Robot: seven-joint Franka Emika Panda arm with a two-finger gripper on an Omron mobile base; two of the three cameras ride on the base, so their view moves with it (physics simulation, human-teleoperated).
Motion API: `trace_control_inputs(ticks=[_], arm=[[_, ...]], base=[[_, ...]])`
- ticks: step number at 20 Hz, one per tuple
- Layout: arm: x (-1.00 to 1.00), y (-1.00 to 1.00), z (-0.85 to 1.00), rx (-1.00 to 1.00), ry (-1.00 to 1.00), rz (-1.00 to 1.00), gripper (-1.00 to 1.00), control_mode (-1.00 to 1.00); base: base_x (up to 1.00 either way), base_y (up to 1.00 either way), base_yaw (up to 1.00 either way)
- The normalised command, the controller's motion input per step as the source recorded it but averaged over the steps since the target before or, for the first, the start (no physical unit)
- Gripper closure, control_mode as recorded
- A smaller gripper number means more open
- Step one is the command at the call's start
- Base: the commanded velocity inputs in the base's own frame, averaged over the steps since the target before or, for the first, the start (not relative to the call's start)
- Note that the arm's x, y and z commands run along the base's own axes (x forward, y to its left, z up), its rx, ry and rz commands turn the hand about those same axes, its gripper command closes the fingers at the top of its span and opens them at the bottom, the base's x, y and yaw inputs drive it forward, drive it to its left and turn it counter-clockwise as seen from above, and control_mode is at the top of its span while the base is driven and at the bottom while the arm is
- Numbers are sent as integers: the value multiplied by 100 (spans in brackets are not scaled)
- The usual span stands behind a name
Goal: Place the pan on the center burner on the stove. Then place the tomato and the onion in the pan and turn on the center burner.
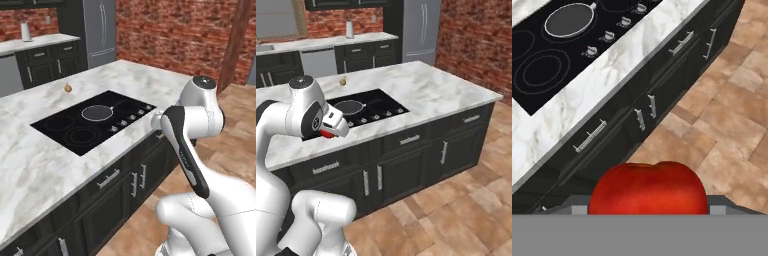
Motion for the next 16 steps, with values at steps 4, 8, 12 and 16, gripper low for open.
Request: trace_control_inputs(ticks=[4, 8, 12, 16], arm=[[0, 0, 0, 0, 0, 0, 100, 100], [0, 0, 0, 0, 0, 0, 100, 100], [0, 0, 0, 0, 0, 0, 100, 100], [0, 0, 0, 0, 0, 0, 100, 100]], base=[[22, -56, 29], [24, -55, 29], [29, -49, 28], [31, -45, 28]])
